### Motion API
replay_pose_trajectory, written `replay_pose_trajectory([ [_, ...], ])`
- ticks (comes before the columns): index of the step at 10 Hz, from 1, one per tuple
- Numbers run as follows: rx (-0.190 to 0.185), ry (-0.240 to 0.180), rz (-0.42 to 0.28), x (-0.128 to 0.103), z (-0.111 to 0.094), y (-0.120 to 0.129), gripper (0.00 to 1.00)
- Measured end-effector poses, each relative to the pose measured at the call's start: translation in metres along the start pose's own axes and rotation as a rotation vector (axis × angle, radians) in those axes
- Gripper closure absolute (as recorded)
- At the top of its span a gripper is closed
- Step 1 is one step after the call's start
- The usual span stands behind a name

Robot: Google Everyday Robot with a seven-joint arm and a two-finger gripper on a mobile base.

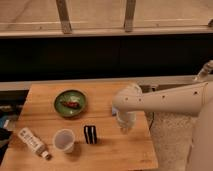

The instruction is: Knock the eraser over

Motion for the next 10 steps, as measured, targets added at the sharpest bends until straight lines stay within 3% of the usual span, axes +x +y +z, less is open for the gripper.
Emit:
replay_pose_trajectory([
  [2, -0.020, 0.025, -0.027, 0.014, 0.005, 0.008, 1.00],
  [8, -0.014, 0.021, -0.040, 0.013, 0.004, 0.011, 1.00],
  [10, -0.013, 0.017, -0.060, 0.023, -0.008, 0.030, 1.00],
])
